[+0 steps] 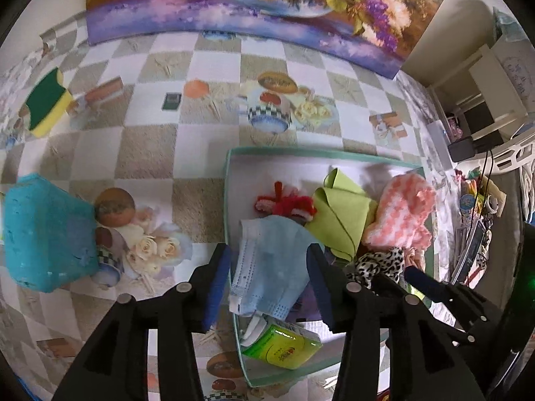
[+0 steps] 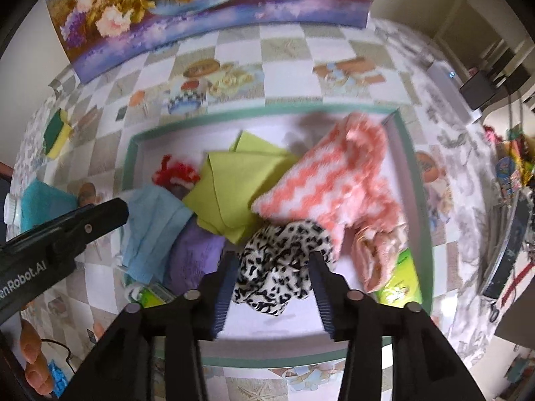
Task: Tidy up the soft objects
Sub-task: 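Lower the scrunchie and mask into the tray and open both tools, then move both tools away from the tray toward the green-yellow sponge, then close the right tool on the green-yellow sponge and lift it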
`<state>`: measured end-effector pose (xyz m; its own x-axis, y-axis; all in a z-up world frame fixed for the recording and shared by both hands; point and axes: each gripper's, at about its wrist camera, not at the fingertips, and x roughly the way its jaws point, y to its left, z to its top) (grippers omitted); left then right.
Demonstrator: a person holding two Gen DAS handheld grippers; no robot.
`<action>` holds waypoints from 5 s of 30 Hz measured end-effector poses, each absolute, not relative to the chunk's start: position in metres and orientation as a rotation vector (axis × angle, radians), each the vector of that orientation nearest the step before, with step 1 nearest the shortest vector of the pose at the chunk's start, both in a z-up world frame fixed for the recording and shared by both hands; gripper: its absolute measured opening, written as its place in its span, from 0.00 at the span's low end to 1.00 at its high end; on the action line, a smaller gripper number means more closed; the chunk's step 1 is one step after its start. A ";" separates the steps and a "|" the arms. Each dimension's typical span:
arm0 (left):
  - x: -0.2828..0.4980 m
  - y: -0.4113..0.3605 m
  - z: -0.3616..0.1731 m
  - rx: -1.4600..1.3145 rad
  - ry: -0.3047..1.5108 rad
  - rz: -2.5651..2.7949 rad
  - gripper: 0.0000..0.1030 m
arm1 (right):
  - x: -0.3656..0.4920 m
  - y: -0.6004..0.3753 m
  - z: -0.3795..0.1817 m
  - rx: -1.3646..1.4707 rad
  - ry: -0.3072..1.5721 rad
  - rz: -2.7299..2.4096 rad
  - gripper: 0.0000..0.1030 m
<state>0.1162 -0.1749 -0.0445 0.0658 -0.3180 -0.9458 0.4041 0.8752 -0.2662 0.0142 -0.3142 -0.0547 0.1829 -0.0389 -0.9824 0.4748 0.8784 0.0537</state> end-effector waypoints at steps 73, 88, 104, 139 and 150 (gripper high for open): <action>0.283 0.190 -0.062 -0.126 1.198 -0.127 0.94 | 0.229 -0.130 -0.041 0.315 1.202 0.005 1.00; 0.292 0.178 -0.085 -0.086 1.201 -0.214 0.94 | 0.267 -0.109 -0.078 0.278 1.361 0.018 1.00; 0.332 0.170 -0.095 -0.157 1.253 -0.267 0.94 | 0.314 -0.073 -0.065 0.167 1.262 0.092 0.93; 0.327 0.173 -0.101 -0.313 1.266 -0.243 0.93 | 0.319 -0.096 -0.089 0.269 1.157 0.326 0.12; 0.295 0.172 -0.103 -0.378 1.222 -0.174 0.93 | 0.260 -0.154 -0.044 0.325 1.032 0.335 0.07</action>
